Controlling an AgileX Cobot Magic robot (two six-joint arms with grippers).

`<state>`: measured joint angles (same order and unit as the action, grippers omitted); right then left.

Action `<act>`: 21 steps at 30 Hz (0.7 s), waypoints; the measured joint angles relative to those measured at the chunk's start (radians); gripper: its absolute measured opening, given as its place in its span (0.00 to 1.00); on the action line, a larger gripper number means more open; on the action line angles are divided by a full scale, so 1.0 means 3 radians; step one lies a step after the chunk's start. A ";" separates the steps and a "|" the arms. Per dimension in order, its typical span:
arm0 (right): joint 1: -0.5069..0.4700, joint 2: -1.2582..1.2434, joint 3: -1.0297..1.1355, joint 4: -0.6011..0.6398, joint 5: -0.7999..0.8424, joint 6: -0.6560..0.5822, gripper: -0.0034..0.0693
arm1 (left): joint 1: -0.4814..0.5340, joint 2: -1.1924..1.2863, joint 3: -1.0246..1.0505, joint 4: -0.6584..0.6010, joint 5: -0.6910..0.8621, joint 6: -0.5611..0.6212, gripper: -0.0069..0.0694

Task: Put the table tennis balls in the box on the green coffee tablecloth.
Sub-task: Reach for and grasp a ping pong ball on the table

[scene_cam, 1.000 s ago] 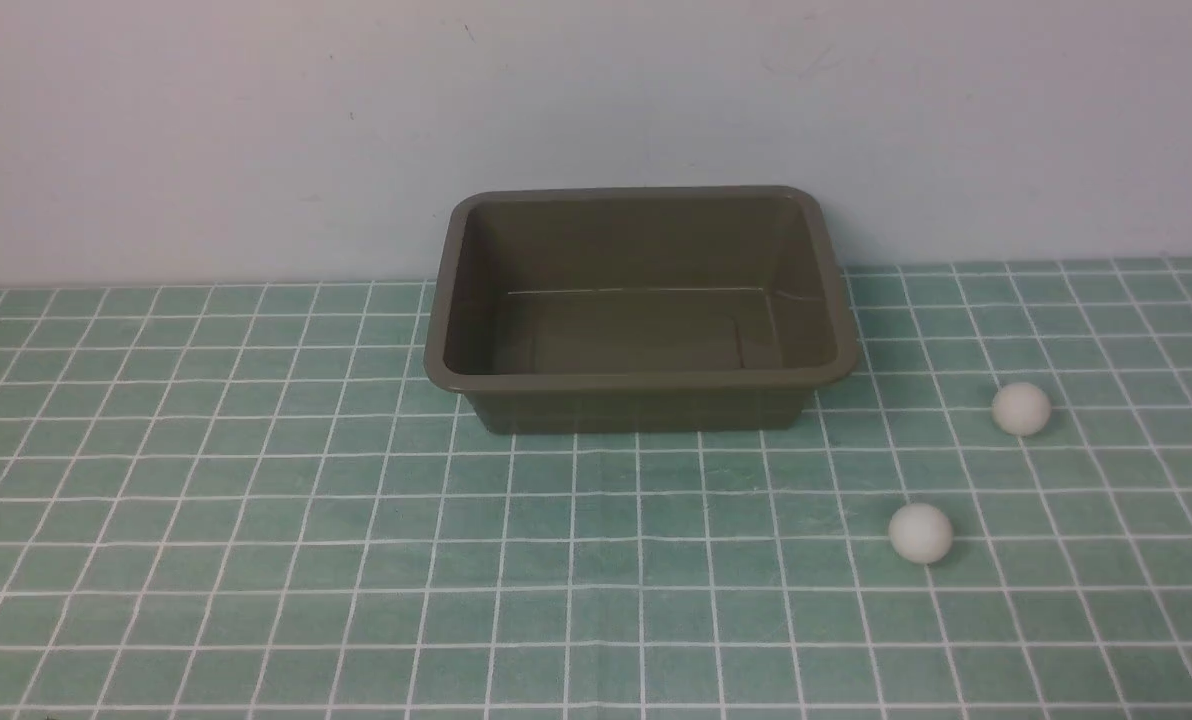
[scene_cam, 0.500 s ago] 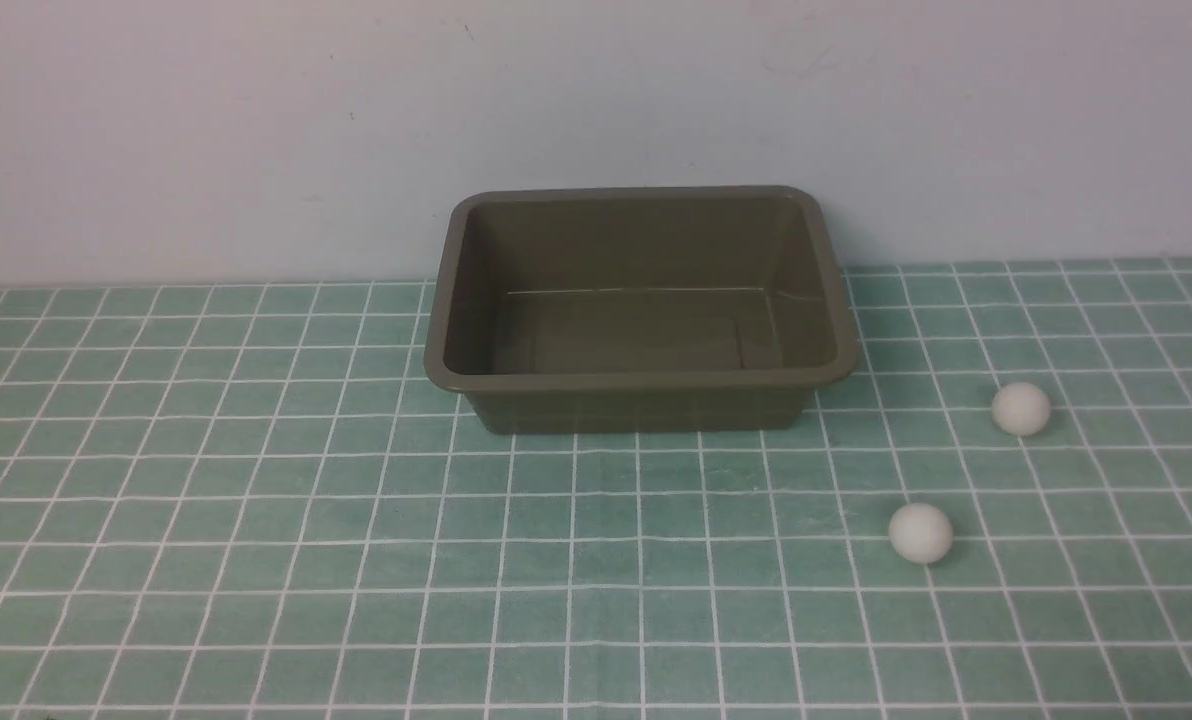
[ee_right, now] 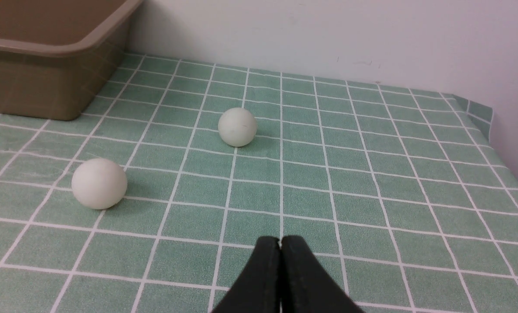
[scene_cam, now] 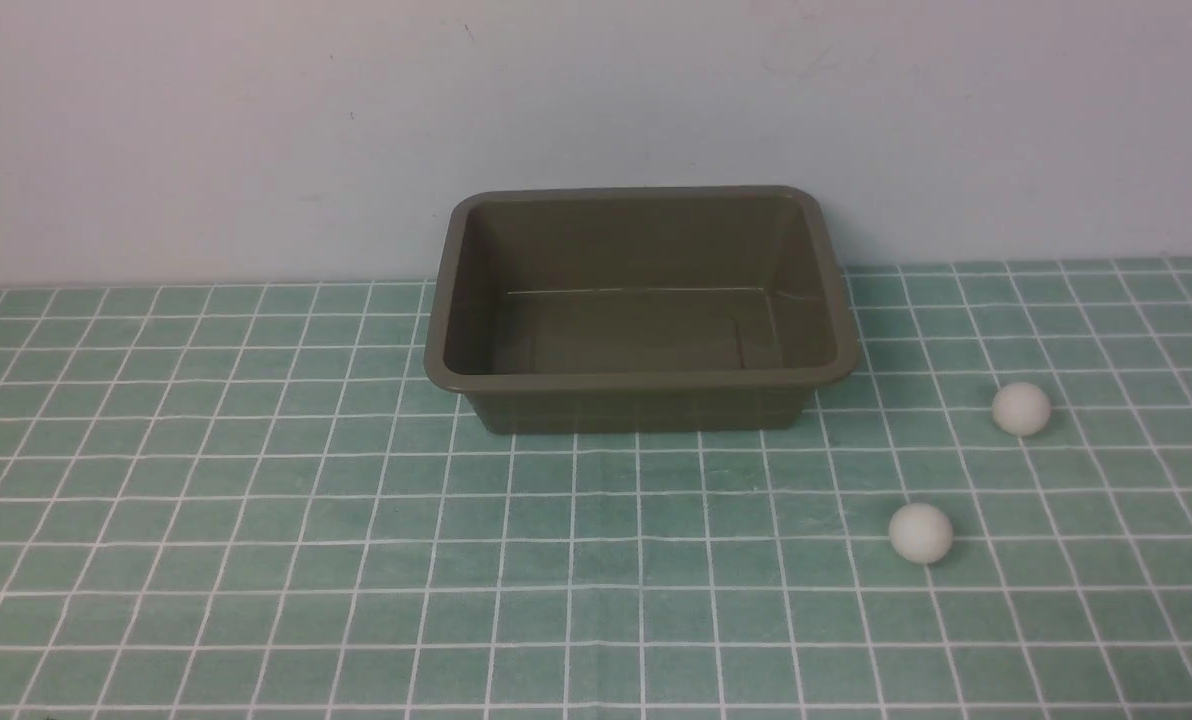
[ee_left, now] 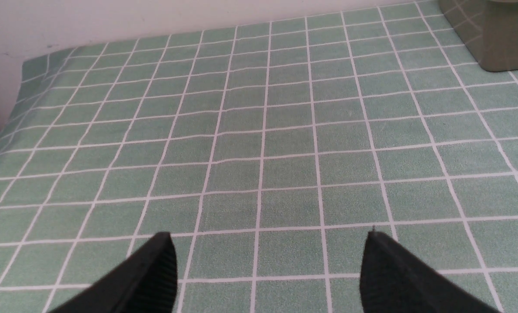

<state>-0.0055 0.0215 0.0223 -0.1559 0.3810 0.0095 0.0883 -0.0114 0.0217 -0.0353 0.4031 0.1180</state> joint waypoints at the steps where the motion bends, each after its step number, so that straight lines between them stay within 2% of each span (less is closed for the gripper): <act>1: 0.0000 0.0000 0.0000 0.0000 0.0000 0.0000 0.02 | 0.0000 0.0000 0.0000 0.0000 0.0000 0.0000 0.76; 10: 0.0000 0.0000 0.0000 -0.0023 0.0000 0.0000 0.02 | 0.0000 0.0000 0.0000 0.0000 0.0000 0.0000 0.76; 21: 0.0000 0.0000 0.0004 -0.0597 -0.0003 0.0000 0.02 | 0.0000 0.0000 0.0000 0.0000 0.0000 0.0000 0.76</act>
<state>-0.0055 0.0215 0.0235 -0.3349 0.3800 0.0095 0.0883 -0.0114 0.0217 -0.0353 0.4031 0.1180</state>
